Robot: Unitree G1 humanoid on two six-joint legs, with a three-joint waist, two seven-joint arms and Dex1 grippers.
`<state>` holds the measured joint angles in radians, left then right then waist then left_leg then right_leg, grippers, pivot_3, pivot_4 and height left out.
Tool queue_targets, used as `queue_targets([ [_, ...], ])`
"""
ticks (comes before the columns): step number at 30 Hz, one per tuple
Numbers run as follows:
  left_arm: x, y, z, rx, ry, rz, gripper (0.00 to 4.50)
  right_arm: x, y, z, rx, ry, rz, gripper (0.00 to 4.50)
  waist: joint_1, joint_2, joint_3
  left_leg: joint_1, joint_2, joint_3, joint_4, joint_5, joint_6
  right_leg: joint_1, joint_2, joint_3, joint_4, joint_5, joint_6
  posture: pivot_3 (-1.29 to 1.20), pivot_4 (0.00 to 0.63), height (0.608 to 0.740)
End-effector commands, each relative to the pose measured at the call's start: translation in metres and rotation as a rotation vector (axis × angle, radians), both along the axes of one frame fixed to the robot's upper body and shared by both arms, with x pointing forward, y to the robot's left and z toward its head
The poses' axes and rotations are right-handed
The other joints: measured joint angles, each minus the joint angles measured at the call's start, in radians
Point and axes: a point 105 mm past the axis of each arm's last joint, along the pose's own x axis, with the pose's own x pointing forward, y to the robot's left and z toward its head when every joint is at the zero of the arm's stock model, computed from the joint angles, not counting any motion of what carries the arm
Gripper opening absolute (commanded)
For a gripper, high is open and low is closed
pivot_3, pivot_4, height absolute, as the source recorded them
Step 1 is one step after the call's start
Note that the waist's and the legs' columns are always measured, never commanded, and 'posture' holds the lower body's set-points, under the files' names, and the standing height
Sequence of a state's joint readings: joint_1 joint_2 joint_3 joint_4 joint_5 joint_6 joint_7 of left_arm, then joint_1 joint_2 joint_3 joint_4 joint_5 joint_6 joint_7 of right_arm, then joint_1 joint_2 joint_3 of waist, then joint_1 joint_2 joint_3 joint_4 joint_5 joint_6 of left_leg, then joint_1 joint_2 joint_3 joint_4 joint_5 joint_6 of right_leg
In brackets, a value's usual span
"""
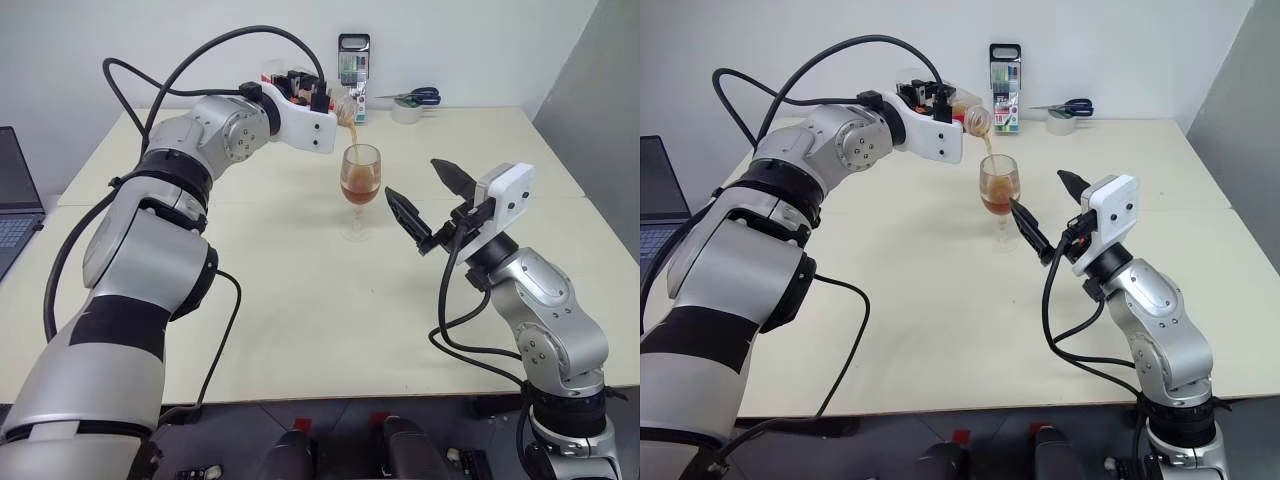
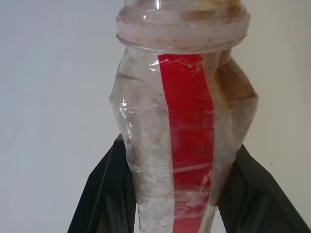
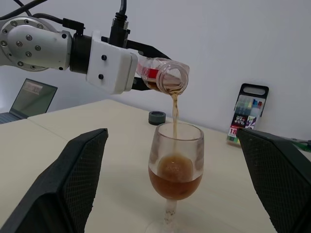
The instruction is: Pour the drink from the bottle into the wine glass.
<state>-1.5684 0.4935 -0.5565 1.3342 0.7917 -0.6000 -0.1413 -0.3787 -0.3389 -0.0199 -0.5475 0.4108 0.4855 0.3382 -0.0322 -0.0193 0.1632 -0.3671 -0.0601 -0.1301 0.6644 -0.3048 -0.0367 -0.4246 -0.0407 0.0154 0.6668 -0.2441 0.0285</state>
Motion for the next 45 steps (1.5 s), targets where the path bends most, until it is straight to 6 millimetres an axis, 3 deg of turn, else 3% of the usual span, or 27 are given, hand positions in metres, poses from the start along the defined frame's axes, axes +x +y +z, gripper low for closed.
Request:
queue_targets([
  [1, -0.0046, -0.0063, 0.0258, -0.014, -0.07, -0.021, 1.74, -0.0056, -0.0034, 0.0116, 0.009, -0.065, -0.006, 4.5, 0.0, 0.0, 0.0, 0.0, 0.0, 0.0, 0.0, 0.0, 0.0, 0.0, 0.0, 0.0, 0.0, 0.0, 0.0, 0.0, 0.15, 0.74],
  [36, -0.0039, -0.0082, 0.0255, -0.03, -0.061, -0.018, 1.74, -0.0065, -0.0019, 0.0102, -0.006, -0.059, -0.004, 4.5, 0.0, 0.0, 0.0, 0.0, 0.0, 0.0, 0.0, 0.0, 0.0, 0.0, 0.0, 0.0, 0.0, 0.0, 0.0, 0.0, 0.15, 0.74],
  [45, -0.0037, -0.0103, 0.0243, -0.12, -0.002, -0.028, 1.74, -0.0074, -0.0008, 0.0103, -0.007, -0.06, 0.001, 4.5, 0.0, 0.0, 0.0, 0.0, 0.0, 0.0, 0.0, 0.0, 0.0, 0.0, 0.0, 0.0, 0.0, 0.0, 0.0, 0.0, 0.15, 0.74],
])
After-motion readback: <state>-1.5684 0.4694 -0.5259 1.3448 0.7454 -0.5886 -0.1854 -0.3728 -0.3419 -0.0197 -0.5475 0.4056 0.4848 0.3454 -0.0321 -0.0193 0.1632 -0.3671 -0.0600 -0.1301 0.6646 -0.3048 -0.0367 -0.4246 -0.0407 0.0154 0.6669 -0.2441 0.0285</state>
